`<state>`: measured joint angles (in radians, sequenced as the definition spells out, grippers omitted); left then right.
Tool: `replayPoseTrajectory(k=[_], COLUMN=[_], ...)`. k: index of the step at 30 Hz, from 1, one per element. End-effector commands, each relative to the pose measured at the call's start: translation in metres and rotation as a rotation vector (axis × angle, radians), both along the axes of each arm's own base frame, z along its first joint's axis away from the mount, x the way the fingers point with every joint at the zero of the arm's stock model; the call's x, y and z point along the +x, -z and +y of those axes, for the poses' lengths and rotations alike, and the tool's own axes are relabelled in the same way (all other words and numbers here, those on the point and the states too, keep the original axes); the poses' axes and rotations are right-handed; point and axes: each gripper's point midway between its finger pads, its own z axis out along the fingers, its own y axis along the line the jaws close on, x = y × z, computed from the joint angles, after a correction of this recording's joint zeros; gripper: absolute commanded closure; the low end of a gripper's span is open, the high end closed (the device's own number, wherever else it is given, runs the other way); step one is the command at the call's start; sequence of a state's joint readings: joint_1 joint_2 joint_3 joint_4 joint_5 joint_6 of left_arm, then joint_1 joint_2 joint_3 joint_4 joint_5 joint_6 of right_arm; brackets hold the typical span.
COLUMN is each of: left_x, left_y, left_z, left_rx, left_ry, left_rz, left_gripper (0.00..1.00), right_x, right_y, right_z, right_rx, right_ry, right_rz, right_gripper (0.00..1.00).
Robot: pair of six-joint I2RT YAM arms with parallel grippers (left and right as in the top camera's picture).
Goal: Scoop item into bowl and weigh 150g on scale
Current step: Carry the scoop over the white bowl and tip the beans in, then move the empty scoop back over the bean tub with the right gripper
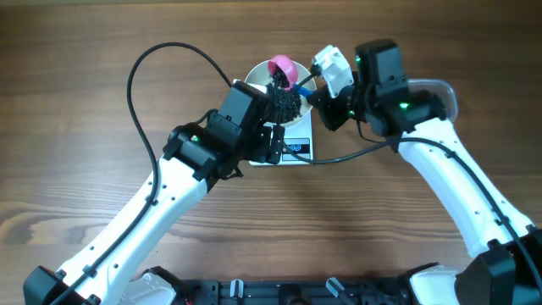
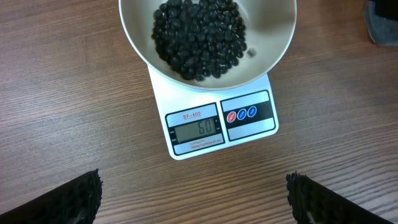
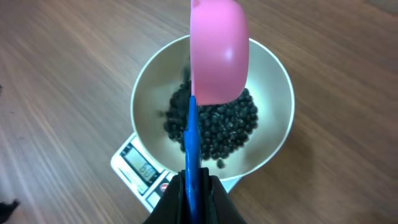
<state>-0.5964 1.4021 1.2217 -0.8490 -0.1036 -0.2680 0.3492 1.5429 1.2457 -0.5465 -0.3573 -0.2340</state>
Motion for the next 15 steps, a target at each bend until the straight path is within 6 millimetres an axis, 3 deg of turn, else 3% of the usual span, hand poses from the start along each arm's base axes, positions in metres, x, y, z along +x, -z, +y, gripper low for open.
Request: replayPoseTrajectory(k=[1, 6, 15], left_x=[-0.004, -0.004, -0.004], left_y=[-0.002, -0.002, -0.002], left_z=[-0.001, -0.001, -0.001], left_rx=[-0.014, -0.014, -0.014], left_ry=[0.001, 0.001, 0.001], left_rz=[0.001, 0.001, 0.001], left_gripper=[0.00, 0.00, 0.00], right_x=[0.005, 0.006, -0.001], right_y=[-0.012, -0.017, -0.046], right_z=[-0.004, -0.007, -0.009], right_rx=[-0.052, -0.088, -0.144], right_ry=[0.014, 0.001, -0.086], right_rz=[-0.077, -0.122, -0.266], right_gripper=[0.96, 0.96, 0.96])
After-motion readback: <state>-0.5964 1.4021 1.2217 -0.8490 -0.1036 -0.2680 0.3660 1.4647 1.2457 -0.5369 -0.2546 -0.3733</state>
